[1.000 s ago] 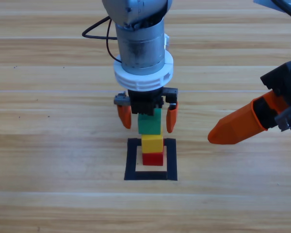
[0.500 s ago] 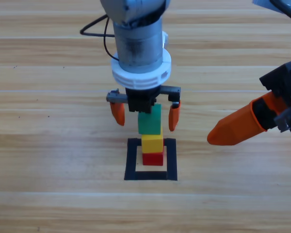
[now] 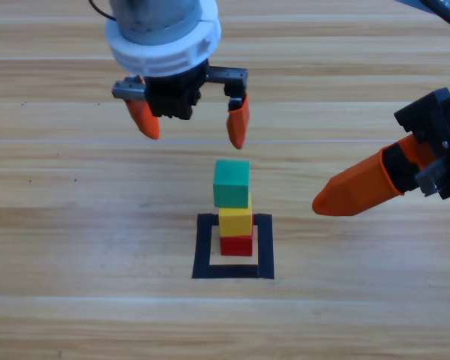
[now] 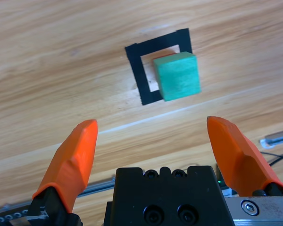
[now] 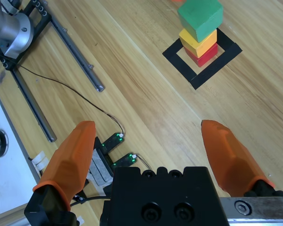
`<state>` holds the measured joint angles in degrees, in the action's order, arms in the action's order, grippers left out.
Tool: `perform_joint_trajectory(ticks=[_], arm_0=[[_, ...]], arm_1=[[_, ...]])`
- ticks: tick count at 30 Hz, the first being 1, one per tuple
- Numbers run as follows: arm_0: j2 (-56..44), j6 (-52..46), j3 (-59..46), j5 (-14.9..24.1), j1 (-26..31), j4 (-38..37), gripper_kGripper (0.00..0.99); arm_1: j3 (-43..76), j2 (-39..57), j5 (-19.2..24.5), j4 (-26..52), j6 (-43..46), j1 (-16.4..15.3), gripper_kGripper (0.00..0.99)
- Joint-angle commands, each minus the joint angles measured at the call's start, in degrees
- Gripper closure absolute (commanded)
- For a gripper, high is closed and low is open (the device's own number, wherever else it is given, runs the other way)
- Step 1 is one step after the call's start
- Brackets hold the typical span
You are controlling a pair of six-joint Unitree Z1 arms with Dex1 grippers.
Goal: Stack the blocks in the rectangular block: red at the bottom, yellow in the middle, green on top
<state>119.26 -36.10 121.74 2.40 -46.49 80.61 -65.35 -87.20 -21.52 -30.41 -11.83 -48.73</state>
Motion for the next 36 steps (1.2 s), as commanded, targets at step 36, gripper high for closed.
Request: perform_joint_trajectory(ticks=[36], arm_0=[[-32.2, 24.7, -35.6, 0.2, 0.1, -24.2, 0.000]], arm_1=[[1.4, -4.3, 0.5, 1.1, 0.1, 1.1, 0.004]])
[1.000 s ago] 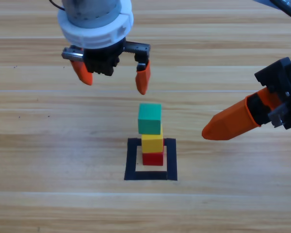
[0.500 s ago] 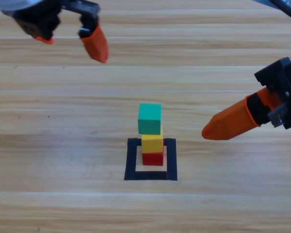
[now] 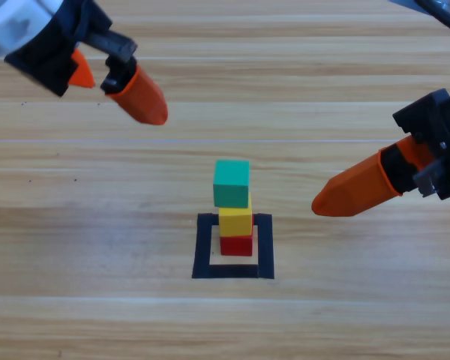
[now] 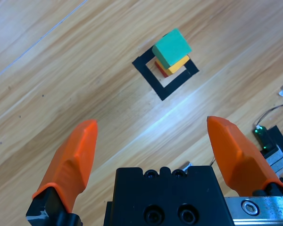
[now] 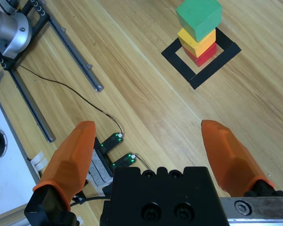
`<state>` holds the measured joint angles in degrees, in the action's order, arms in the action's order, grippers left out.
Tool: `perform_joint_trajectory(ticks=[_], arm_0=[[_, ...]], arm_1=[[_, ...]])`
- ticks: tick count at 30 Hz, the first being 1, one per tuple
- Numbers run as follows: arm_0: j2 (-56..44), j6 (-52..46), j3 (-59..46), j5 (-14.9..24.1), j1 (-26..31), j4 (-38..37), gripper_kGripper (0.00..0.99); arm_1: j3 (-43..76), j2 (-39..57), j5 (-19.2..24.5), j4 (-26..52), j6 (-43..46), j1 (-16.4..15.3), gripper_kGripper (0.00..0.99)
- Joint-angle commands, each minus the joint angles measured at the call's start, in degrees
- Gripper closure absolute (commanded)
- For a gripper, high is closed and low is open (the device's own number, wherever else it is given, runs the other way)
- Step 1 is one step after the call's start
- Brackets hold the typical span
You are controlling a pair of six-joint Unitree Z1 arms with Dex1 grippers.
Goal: Stack the blocks in the rectangular block: red at the bottom, yellow in the middle, green on top
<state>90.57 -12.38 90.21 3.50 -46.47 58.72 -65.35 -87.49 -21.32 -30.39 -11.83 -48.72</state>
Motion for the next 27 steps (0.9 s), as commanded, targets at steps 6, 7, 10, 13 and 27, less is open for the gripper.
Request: perform_joint_trajectory(ticks=[6, 7, 10, 13, 27], arm_0=[[-0.6, 0.9, -2.3, -1.0, 0.1, -2.3, 0.000], [-0.4, 0.8, -2.3, -0.9, 0.1, -2.3, 0.000], [0.2, 0.7, -2.2, -0.9, 0.1, -2.3, 0.000], [0.5, 0.7, -2.2, -0.7, 0.1, -2.3, 0.000], [1.3, 0.3, -1.9, -0.7, 0.1, -2.2, 0.000]], arm_1=[[1.4, -4.2, 0.3, 1.2, 0.1, 1.1, 0.004], [1.4, -4.3, 0.3, 1.2, 0.1, 1.1, 0.004], [1.4, -4.3, 0.3, 1.3, 0.1, 1.1, 0.004], [1.4, -4.4, 0.3, 1.3, 0.1, 1.1, 0.004], [1.4, -4.4, 0.3, 1.3, 0.0, 1.1, 0.004]])
